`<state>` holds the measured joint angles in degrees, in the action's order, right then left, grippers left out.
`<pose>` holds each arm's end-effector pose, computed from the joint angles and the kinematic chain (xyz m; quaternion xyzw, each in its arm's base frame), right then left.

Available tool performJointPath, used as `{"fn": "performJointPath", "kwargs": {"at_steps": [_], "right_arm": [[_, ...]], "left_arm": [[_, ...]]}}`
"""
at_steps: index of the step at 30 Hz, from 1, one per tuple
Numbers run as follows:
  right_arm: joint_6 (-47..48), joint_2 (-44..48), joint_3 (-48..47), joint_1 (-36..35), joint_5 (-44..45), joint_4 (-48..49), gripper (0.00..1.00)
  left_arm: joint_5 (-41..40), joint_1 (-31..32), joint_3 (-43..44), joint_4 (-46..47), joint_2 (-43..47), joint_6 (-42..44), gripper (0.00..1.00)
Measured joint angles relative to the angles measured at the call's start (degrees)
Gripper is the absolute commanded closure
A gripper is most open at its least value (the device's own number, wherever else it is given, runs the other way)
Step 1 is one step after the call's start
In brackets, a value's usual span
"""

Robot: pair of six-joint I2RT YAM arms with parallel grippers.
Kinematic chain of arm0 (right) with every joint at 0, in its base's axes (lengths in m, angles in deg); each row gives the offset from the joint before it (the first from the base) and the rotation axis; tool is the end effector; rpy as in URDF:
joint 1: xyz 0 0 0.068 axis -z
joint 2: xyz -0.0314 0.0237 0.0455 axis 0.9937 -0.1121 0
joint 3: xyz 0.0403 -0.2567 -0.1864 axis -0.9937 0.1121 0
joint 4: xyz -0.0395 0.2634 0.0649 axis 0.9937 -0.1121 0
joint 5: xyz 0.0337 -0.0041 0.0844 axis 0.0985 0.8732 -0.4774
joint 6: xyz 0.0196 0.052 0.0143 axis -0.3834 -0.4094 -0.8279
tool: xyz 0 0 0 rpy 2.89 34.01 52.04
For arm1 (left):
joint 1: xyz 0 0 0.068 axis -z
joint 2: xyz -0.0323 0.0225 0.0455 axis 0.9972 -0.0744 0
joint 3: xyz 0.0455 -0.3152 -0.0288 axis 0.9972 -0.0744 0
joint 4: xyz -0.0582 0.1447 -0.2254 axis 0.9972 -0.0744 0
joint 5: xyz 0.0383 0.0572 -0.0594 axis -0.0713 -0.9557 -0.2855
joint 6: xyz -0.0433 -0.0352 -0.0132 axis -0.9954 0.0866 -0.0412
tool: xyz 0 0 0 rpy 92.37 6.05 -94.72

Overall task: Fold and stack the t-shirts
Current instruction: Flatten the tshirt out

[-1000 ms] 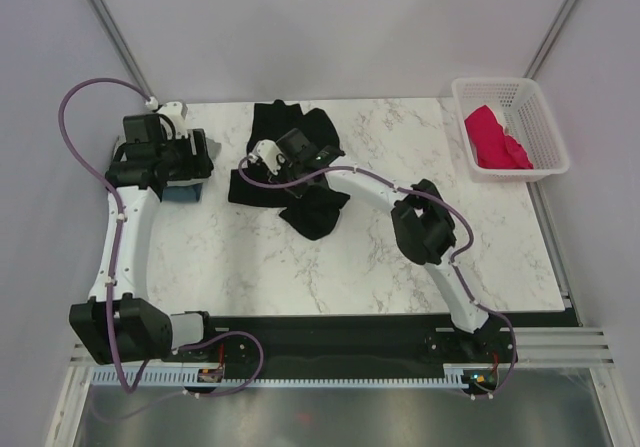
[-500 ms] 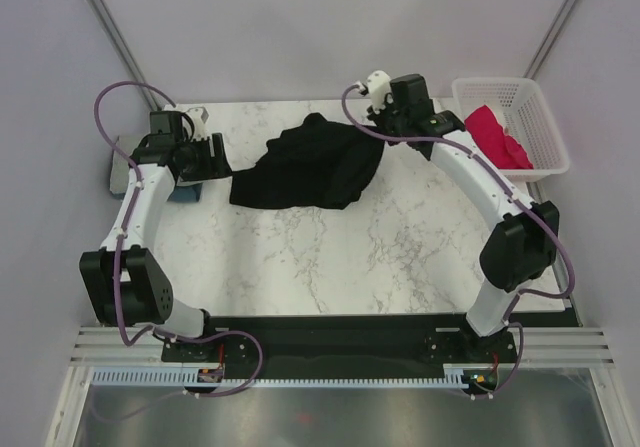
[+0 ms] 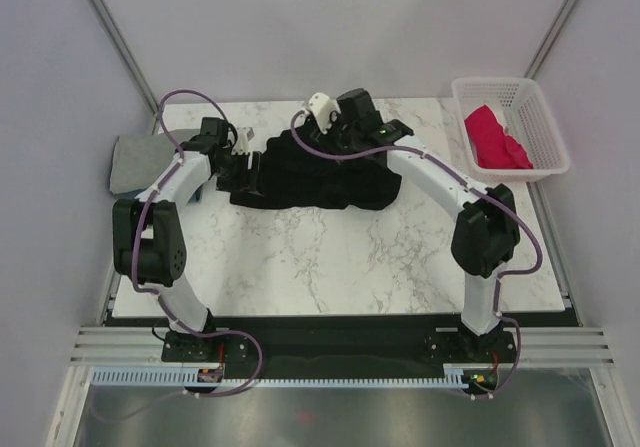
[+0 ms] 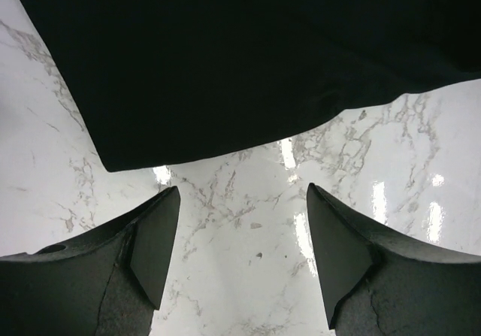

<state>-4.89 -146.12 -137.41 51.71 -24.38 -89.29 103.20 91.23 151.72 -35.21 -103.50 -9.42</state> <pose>0.4063 0.2563 0.3650 -0.4243 0.7851 0.0740 0.4450 0.3790 -0.0475 0.2784 0.0901 0.9542 -0.1413 0.2479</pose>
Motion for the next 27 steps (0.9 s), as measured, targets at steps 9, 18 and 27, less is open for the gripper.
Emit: {"fn": "performJointPath", "kwargs": {"at_steps": [9,18,27], "right_arm": [[4.4,-9.5,0.2,-9.9,-6.0,3.9,0.57],[6.4,-14.3,0.9,-11.3,-0.3,8.4,0.56],[9.5,-19.8,0.9,-11.8,10.0,13.2,0.79]], "left_arm": [[-0.8,-1.0,2.6,0.7,-3.9,0.7,0.25],[-1.8,-1.3,2.7,1.4,-3.9,0.9,0.25],[-2.0,-1.3,2.7,1.4,-3.9,0.9,0.25]]}}
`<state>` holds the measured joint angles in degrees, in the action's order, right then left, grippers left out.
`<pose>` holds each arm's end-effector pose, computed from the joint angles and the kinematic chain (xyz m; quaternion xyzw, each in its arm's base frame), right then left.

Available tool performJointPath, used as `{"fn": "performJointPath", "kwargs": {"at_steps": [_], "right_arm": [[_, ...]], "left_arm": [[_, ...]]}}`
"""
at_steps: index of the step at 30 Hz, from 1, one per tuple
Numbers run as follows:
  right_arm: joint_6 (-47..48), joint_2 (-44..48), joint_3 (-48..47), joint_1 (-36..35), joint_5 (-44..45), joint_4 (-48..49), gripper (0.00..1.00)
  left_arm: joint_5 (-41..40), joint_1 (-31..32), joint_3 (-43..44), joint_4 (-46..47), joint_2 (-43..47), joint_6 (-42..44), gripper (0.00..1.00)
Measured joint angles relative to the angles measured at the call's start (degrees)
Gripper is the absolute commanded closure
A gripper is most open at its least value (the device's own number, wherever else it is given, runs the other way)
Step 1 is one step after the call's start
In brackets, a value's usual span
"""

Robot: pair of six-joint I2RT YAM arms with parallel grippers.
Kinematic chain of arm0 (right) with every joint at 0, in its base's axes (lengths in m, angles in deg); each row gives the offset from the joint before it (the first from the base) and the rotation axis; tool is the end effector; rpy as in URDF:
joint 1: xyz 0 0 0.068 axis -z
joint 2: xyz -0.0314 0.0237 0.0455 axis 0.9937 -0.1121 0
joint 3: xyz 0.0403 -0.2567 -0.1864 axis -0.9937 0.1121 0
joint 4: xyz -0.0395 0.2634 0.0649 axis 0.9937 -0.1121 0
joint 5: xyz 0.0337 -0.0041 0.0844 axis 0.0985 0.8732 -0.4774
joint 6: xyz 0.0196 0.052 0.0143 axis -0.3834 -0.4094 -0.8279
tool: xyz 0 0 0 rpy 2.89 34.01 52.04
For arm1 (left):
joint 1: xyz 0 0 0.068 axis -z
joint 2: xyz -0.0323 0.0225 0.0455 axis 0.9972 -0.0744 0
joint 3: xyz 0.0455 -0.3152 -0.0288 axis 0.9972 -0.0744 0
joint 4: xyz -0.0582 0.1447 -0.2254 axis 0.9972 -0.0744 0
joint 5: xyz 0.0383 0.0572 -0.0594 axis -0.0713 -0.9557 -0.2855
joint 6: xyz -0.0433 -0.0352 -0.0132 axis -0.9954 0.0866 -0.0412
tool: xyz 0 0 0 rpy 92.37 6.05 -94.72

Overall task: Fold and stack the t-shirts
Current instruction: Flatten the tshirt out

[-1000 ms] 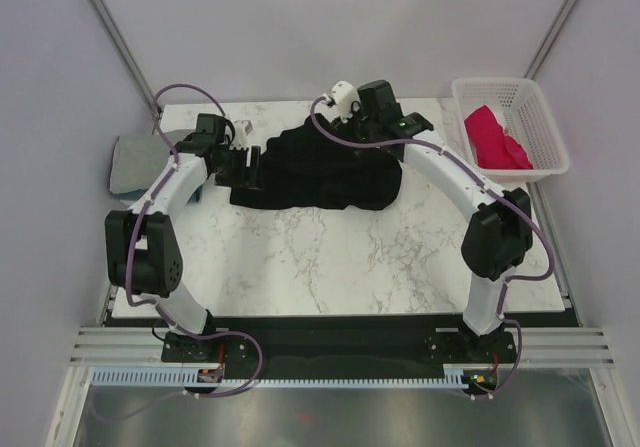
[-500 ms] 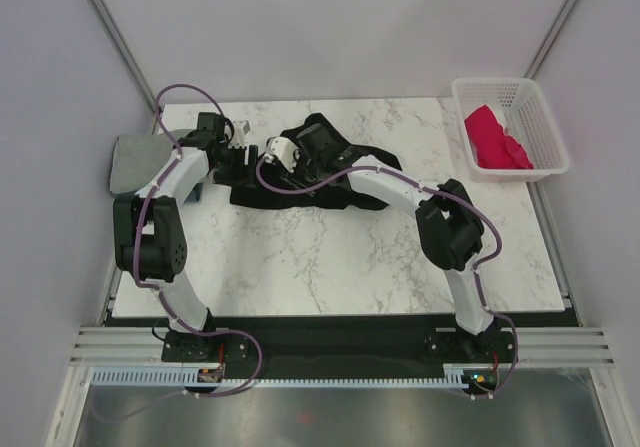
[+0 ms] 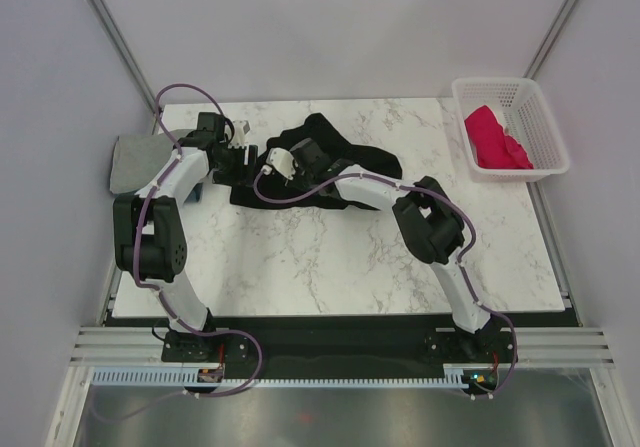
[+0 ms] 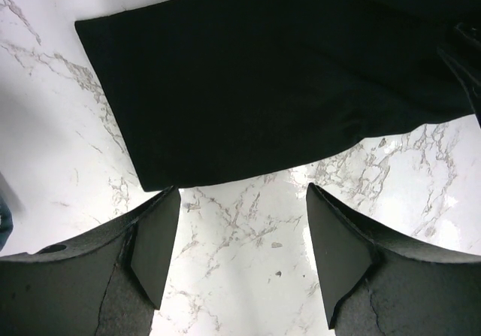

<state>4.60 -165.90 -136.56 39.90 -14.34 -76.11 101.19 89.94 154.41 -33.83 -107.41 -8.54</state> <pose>0.4050 0.3812 0.2064 -0.5497 0.7372 -0.0021 0.3928 0.4004 -0.0391 0.2689 0.0825 0.9566 -0.1197 0.2527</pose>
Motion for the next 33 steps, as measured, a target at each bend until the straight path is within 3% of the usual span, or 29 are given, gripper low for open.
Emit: {"fn": "performJointPath", "kwargs": {"at_steps": [1,2,3,11,21,23,24,25,27,33], "right_arm": [[0.3,-0.5,0.0,0.0,0.9,0.0,0.83],[0.5,-0.9,0.0,0.0,1.6,0.1,0.97],[0.9,-1.0,0.0,0.0,2.2,0.2,1.0],[1.9,2.4,0.8,1.1,7.0,2.8,1.0],[2.8,23.9,9.8,11.4,10.2,2.2,1.0],[3.0,27.9,14.3,14.7,10.3,1.8,0.92],[2.9,29.6,16.6,16.3,10.4,1.4,0.82],[2.6,30.6,18.4,17.8,10.3,0.6,0.59],[2.0,30.9,19.7,19.1,9.0,-1.3,0.44],[-1.4,25.4,12.6,16.1,-1.1,-7.0,0.39]], "left_arm": [[0.0,0.0,0.0,0.0,0.0,0.0,0.25],[0.0,0.0,0.0,0.0,0.0,0.0,0.25],[0.0,0.0,0.0,0.0,0.0,0.0,0.25],[0.0,0.0,0.0,0.0,0.0,0.0,0.25],[0.0,0.0,0.0,0.1,0.0,0.0,0.25],[0.0,0.0,0.0,0.2,-0.1,0.0,0.25],[0.0,0.0,0.0,0.2,-0.2,-0.1,0.24],[0.0,0.0,0.1,0.2,-0.3,-0.1,0.23],[0.0,0.0,0.2,0.2,-0.9,-0.1,0.21],[0.1,-0.1,1.7,0.3,-5.5,-0.1,0.21]]}}
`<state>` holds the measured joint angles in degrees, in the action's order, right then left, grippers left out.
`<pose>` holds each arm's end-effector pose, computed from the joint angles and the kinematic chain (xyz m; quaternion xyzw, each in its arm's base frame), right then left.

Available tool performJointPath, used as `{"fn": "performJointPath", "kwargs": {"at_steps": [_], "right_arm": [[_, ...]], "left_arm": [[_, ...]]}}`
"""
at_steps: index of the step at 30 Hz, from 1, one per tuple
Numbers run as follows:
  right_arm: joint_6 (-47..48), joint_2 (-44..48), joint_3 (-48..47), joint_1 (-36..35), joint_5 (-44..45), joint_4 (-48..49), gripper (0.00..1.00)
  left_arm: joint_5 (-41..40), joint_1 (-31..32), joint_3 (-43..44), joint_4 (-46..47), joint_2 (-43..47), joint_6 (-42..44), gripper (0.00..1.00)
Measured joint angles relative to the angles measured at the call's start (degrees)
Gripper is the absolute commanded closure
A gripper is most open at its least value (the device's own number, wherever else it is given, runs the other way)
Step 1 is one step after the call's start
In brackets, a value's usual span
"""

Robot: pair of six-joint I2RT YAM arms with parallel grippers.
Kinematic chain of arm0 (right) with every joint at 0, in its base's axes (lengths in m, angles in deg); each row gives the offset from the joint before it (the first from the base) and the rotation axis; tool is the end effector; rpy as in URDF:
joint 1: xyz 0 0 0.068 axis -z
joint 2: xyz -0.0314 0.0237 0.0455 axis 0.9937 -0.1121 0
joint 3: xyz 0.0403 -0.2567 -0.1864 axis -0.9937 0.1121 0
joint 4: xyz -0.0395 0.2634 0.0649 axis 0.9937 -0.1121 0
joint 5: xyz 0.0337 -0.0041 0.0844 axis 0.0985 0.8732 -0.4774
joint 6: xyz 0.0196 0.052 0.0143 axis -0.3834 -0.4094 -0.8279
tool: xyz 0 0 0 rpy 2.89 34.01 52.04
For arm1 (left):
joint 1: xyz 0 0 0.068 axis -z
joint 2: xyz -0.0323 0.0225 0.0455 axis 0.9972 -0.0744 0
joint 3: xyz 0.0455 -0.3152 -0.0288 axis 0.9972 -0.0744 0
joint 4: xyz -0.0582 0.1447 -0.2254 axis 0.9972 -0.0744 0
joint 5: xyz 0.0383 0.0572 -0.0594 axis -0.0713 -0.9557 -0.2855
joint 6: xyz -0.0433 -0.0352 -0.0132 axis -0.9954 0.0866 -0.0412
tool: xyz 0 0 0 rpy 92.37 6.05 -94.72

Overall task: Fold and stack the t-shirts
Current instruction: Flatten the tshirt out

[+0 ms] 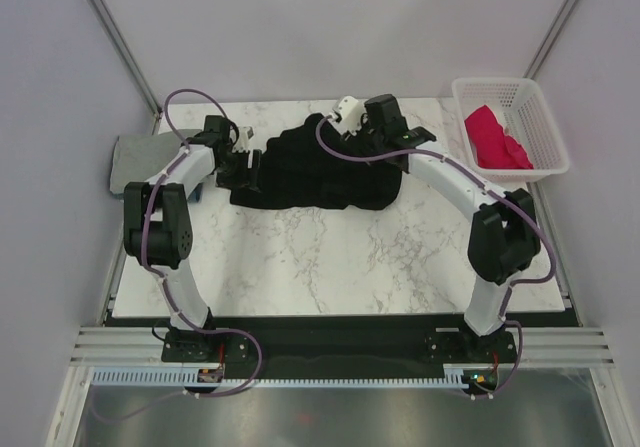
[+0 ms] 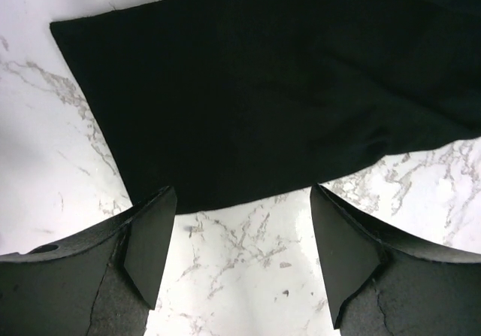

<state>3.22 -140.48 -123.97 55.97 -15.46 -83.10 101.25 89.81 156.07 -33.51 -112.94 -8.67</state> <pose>0.4002 0.2057 0.3351 -0.4234 0.7929 -0.0438 0.4361 0.4193 -0.0396 0.2404 0.0773 0.9643 -0.1205 0.2228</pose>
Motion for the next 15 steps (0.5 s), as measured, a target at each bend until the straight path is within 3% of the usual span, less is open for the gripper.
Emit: {"fn": "performJointPath", "kwargs": {"at_steps": [8,15], "right_arm": [[-1.9,-11.8,-12.4,-5.7,-6.0,-0.4,0.39],[-3.5,-18.8,-16.2,-8.3,-9.7,-0.5,0.38]], "left_arm": [[-0.8,-0.2,3.5,-0.2,-5.7,-0.1,0.3],[-1.6,-0.2,3.9,-0.2,-6.2,-0.2,0.41]]}}
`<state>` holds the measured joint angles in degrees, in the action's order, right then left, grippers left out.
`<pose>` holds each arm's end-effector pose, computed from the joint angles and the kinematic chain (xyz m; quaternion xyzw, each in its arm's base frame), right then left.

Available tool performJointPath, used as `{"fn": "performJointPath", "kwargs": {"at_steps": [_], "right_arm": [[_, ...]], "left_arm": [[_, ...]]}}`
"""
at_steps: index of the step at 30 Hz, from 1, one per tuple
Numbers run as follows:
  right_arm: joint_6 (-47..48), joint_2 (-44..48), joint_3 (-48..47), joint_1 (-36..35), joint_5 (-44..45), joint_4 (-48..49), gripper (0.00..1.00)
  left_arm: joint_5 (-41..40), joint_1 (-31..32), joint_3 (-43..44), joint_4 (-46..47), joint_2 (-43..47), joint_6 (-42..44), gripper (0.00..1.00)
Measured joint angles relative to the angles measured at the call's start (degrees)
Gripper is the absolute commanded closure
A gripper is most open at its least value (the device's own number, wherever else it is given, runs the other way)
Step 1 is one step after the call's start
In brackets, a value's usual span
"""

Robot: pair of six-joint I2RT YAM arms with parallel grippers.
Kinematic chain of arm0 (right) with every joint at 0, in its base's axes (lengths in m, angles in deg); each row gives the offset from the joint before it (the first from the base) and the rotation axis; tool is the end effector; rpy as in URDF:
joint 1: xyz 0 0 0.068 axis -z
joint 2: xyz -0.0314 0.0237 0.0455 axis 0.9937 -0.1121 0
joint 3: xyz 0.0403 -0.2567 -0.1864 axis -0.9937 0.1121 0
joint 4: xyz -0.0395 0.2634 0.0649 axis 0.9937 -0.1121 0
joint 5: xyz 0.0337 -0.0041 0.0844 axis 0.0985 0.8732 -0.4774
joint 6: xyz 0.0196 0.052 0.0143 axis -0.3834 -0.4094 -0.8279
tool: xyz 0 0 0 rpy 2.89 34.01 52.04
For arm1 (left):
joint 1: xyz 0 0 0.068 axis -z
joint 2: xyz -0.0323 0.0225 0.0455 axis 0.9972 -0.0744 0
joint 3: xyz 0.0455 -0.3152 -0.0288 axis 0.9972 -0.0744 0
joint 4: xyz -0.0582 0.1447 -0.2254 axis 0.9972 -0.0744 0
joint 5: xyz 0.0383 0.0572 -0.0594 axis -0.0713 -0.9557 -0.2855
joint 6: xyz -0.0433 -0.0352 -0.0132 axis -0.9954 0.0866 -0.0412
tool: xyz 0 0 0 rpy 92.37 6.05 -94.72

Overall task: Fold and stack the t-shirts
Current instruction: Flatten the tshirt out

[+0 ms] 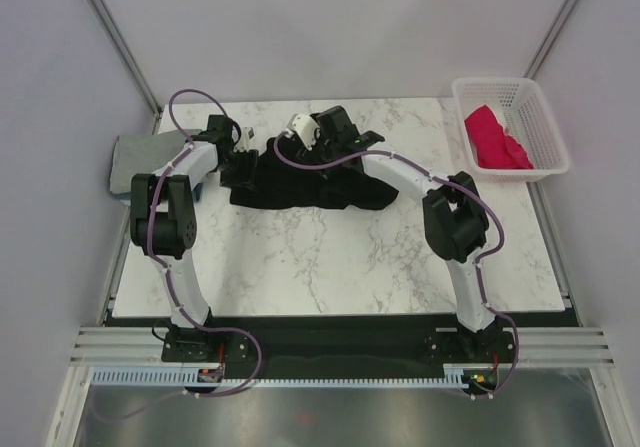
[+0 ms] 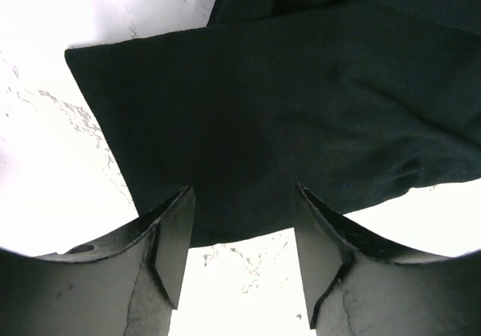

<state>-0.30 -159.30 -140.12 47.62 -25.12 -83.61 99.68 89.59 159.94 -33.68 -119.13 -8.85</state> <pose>0.4341 0.3194 0.2777 -0.4927 0.7653 0.0757 0.4071 0.4436 -0.0385 0.2159 0.0689 0.9710 -0.1073 0.2024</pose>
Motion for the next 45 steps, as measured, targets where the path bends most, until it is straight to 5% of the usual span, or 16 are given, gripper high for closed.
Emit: {"fn": "performJointPath", "kwargs": {"at_steps": [7,8,10,13,16,17,18,20,21,23,32,40,41,45], "right_arm": [[-0.3,-4.1,-0.1,-2.6,-1.1,-0.6,0.37],[-0.3,-4.5,-0.1,-2.8,-1.0,-0.8,0.37],[-0.3,-5.1,-0.3,-2.9,-0.4,-0.9,0.38],[-0.3,-6.7,-1.6,-2.9,2.6,-0.5,0.38],[-0.3,-7.8,-1.7,-2.9,6.6,1.0,0.41],[-0.2,-8.2,-1.7,-2.9,8.2,1.6,0.53],[0.3,-8.5,-1.8,-2.9,9.7,2.3,0.61],[0.4,-9.2,-1.9,-2.8,11.8,3.2,0.77],[0.6,-9.6,-2.1,-2.7,12.7,3.6,0.94],[0.6,-9.8,-2.2,-2.5,14.2,4.2,1.0],[-0.1,-7.3,-2.2,1.0,19.3,6.4,1.0],[1.1,8.3,7.9,12.7,22.1,8.7,0.98],[1.2,10.0,9.6,14.4,22.5,8.9,0.74],[2.3,12.8,15.2,17.9,24.5,9.3,0.45]], "left_arm": [[0.0,0.0,0.0,0.0,0.0,-0.1,0.59],[0.0,0.0,0.0,0.0,0.0,-0.2,0.7],[0.1,0.0,-0.1,0.0,0.0,-0.2,0.73],[0.2,0.0,-0.2,0.0,-0.2,-0.4,0.96],[0.2,0.0,-0.3,0.0,-0.6,-0.3,0.96],[0.2,0.0,-0.4,-0.1,-0.7,-0.3,0.96],[0.2,0.0,-0.5,0.0,-0.8,-0.3,0.91],[0.0,0.0,-0.6,0.0,-0.9,-0.2,0.6],[-0.2,0.0,-0.7,-0.1,-0.9,-0.1,0.52],[-0.4,0.0,-0.7,0.0,-0.9,-0.2,0.37],[-3.1,0.2,-1.1,0.0,-1.0,-0.2,0.34],[-4.0,0.7,-2.8,1.6,-0.5,-0.2,0.34],[-4.2,0.8,-2.8,1.6,-0.5,-0.2,0.34],[-4.8,1.1,-2.8,1.6,-0.5,-0.2,0.34]]}}
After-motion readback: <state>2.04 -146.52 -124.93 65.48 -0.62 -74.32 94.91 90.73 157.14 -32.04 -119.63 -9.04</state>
